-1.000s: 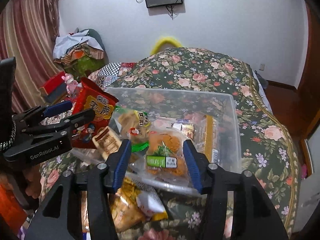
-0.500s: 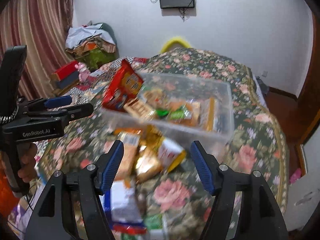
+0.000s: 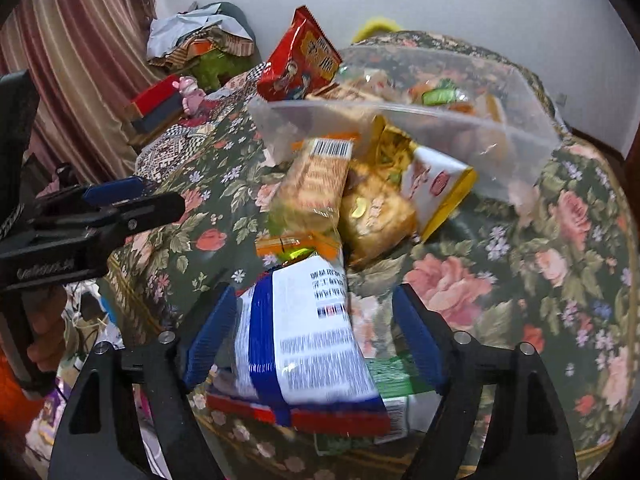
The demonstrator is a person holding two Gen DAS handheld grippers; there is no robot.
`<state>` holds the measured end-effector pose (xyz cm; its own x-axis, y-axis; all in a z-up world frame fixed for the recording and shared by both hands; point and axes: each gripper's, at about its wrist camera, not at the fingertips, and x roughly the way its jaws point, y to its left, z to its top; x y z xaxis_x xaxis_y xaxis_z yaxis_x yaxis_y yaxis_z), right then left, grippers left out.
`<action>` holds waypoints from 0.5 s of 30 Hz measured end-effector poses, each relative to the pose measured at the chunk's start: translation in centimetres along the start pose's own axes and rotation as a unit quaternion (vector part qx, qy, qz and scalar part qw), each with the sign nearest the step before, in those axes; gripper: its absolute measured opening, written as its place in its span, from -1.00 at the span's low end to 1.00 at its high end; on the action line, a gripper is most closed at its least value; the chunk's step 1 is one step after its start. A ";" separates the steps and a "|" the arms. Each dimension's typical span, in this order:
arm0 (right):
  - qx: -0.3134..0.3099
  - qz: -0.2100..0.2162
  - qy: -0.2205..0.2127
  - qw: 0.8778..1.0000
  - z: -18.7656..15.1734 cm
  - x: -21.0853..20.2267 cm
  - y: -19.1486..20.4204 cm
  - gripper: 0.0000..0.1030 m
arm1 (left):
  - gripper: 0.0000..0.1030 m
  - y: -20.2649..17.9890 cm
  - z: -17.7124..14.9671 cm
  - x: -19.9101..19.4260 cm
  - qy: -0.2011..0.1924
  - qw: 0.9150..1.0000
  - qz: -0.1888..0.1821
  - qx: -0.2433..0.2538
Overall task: Organize snacks
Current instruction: 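Place the red chip bag and pastry bag into the clear box, release, then grasp a blue-white wafer bag with right tool while left tool grasps a cracker pack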
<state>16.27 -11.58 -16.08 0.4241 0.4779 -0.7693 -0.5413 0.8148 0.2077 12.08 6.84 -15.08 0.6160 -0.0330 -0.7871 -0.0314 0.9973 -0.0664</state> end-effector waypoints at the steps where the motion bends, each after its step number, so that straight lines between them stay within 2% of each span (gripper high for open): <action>1: 0.002 0.006 0.007 1.000 0.1 0.4 -0.1 0.52 | 0.60 0.0 -0.1 0.1 0.002 1.000 0.001 0.002; 5: 0.013 0.027 0.021 0.999 0.2 0.9 0.1 0.52 | 0.60 -0.2 -0.2 0.2 0.003 1.000 0.005 0.009; 10: -0.033 0.015 0.035 0.999 -0.7 1.5 2.0 0.51 | 0.60 -0.3 -0.4 0.3 0.006 1.000 -0.006 0.005; 15: -0.035 0.013 0.019 0.999 -0.8 1.1 1.8 0.27 | 0.60 -0.7 -0.2 0.5 0.010 1.000 -0.009 0.006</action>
<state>15.14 -9.85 -17.02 0.3818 0.4839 -0.7875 -0.6021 0.7766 0.1853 12.20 6.14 -15.57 0.6000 -0.0513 -0.7984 -0.0118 0.9973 -0.0729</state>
